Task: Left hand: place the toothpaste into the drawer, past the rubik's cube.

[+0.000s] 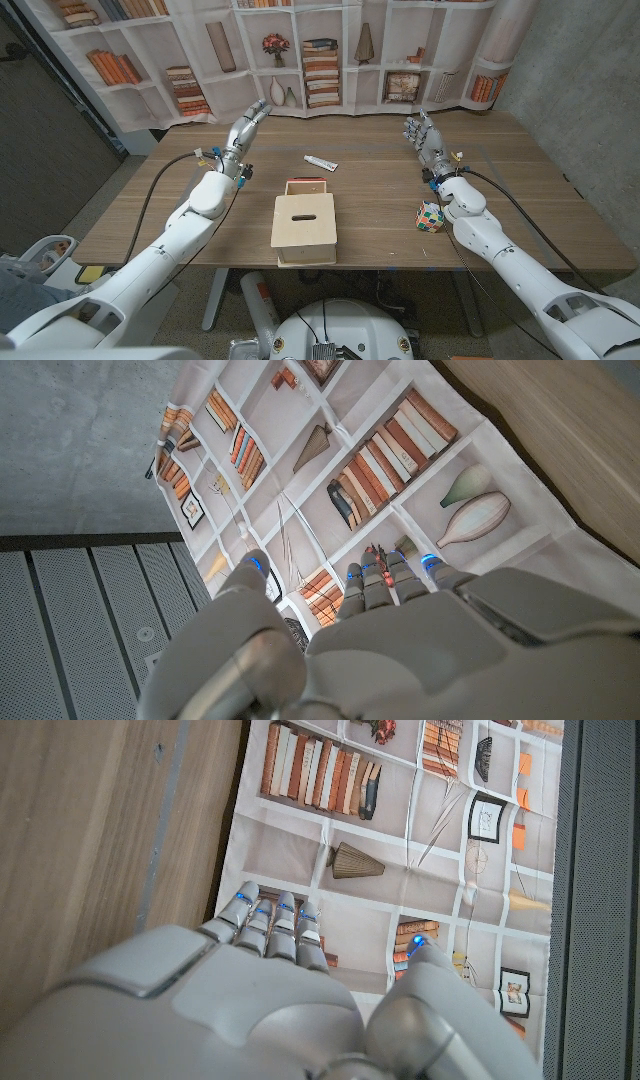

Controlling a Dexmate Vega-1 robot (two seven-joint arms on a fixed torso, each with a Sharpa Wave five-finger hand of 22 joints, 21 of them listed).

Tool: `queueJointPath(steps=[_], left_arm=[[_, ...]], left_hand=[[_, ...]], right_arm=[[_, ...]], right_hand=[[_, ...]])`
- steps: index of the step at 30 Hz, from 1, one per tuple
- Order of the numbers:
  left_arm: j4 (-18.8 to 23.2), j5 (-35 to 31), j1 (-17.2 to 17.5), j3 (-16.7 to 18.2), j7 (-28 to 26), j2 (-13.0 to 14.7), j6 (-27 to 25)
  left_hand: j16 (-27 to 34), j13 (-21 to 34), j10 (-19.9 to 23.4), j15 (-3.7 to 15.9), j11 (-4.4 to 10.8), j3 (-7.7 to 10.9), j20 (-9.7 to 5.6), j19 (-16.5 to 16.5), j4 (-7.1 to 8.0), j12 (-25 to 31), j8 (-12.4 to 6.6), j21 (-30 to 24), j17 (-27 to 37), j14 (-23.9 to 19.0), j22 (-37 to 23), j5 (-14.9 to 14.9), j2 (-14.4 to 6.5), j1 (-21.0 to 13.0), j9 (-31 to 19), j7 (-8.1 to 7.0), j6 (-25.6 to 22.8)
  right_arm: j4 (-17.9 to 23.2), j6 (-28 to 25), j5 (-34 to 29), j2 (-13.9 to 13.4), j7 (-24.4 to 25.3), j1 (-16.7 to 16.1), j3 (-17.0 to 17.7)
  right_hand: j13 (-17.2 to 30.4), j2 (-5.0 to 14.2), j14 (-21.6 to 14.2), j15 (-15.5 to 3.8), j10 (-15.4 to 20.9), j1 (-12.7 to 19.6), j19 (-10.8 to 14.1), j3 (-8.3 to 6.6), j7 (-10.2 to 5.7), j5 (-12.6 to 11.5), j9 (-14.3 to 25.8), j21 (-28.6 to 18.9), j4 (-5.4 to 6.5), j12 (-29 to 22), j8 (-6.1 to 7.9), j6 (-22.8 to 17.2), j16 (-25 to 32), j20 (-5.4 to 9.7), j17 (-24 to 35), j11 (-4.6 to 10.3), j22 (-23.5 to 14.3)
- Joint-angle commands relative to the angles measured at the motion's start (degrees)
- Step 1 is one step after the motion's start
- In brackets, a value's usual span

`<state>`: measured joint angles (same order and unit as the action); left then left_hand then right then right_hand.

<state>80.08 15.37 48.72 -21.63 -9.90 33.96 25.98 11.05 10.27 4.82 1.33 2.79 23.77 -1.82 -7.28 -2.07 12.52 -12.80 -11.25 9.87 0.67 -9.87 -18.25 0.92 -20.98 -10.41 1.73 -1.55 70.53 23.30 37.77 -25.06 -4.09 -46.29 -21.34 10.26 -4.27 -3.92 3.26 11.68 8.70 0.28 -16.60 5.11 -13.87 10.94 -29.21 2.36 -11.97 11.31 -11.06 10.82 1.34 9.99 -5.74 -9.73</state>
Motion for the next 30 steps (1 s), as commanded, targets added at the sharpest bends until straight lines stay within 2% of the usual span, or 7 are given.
queueJointPath(steps=[1, 4, 9, 22, 26, 30], left_arm=[[3.89, -4.89, 0.41, -0.25, -3.77, 1.73, -4.95], [3.75, -5.23, 0.09, -0.47, -3.92, 1.79, -5.74], [4.71, -9.56, -0.19, -1.23, -7.19, 2.14, -8.14], [5.23, -13.67, -1.92, -3.22, -8.33, 2.61, -10.96], [2.79, -14.34, -2.47, -3.77, -8.85, 2.02, -6.85], [2.26, -14.10, -2.63, -3.69, -8.99, 1.72, -7.13]], left_hand=[[-0.08, 0.29, 0.57, 0.23, 0.19, 0.20, -3.19, 0.23, -0.37, 0.22, -0.04, -0.15, 0.11, -0.47, -0.20, -0.13, 0.06, -0.87, -0.19, 0.00, -0.71], [-0.12, 0.29, 0.78, 0.23, 0.42, 0.26, -3.18, 0.27, -0.56, 0.23, -0.04, -0.15, 0.11, -0.51, -0.21, -0.07, 0.04, -1.19, -0.20, -0.19, -0.92], [-0.13, 0.30, 1.04, 0.52, 0.60, 0.34, -2.93, 0.32, -0.89, 0.20, -0.03, -0.15, 0.12, -0.70, -0.23, 0.03, 0.01, -1.71, -0.20, -0.66, -1.22], [-0.15, 0.31, 1.59, 1.14, 1.53, 0.50, -2.41, 0.53, -1.71, 0.13, 0.03, -0.17, 0.11, -1.18, -0.24, 0.28, 0.07, -2.99, -0.23, -1.15, -1.80], [-0.20, 0.32, 1.83, 1.28, 1.58, 0.51, -2.29, 0.43, -1.88, 0.14, -0.02, -0.12, 0.11, -1.20, -0.25, 0.35, 0.07, -3.26, -0.24, -1.25, -2.14], [-0.15, 0.33, 2.34, 1.48, 1.86, 0.45, -2.26, 0.40, -1.81, 0.24, -0.13, -0.11, 0.17, -1.42, -0.29, 0.44, 0.00, -3.22, -0.26, -1.36, -2.75]], right_arm=[[-0.35, -0.22, 0.97, 0.53, -0.49, 0.14, 0.26], [-0.15, -0.08, 0.72, 0.48, -0.40, -0.04, 0.14], [-0.16, 0.05, 0.30, 0.50, -0.29, -0.09, -0.09], [-0.26, -0.37, 0.12, 0.82, 0.72, 0.13, -0.09], [-0.43, -0.45, -0.01, 0.62, 0.51, 0.25, -0.15], [-0.11, -0.66, 0.05, 0.55, 0.85, 0.10, -0.05]], right_hand=[[0.18, 0.45, -0.53, -0.12, 0.56, 0.06, 0.20, -0.10, 0.01, 0.09, -0.03, 0.30, -0.14, -0.35, 0.07, -0.67, 0.19, 0.16, 0.23, 0.02, -0.15], [0.18, 0.46, -0.50, -0.07, 0.57, 0.05, 0.28, -0.07, 0.02, 0.11, -0.04, 0.39, -0.17, -0.34, 0.10, -0.78, 0.16, 0.16, 0.23, 0.01, -0.15], [0.18, 0.50, -0.56, -0.06, 0.67, 0.07, 0.35, -0.05, 0.00, 0.13, -0.05, 0.53, -0.21, -0.36, 0.07, -0.78, 0.16, 0.10, 0.23, 0.05, -0.16], [0.18, 0.80, -0.65, -0.12, 0.74, 0.39, 0.53, -0.13, 0.02, 0.17, -0.07, 0.96, -0.45, -0.33, 0.07, -0.93, 0.11, 0.05, 0.19, 0.07, -0.17], [0.18, 0.84, -0.67, -0.07, 0.82, 0.46, 0.59, -0.13, 0.00, 0.19, -0.08, 1.07, -0.51, -0.34, 0.06, -0.93, 0.09, 0.03, 0.19, 0.03, -0.17], [0.18, 0.86, -0.73, -0.02, 0.90, 0.49, 0.63, -0.12, -0.06, 0.21, -0.08, 1.16, -0.56, -0.36, 0.04, -0.93, 0.10, -0.02, 0.19, -0.04, -0.18]])
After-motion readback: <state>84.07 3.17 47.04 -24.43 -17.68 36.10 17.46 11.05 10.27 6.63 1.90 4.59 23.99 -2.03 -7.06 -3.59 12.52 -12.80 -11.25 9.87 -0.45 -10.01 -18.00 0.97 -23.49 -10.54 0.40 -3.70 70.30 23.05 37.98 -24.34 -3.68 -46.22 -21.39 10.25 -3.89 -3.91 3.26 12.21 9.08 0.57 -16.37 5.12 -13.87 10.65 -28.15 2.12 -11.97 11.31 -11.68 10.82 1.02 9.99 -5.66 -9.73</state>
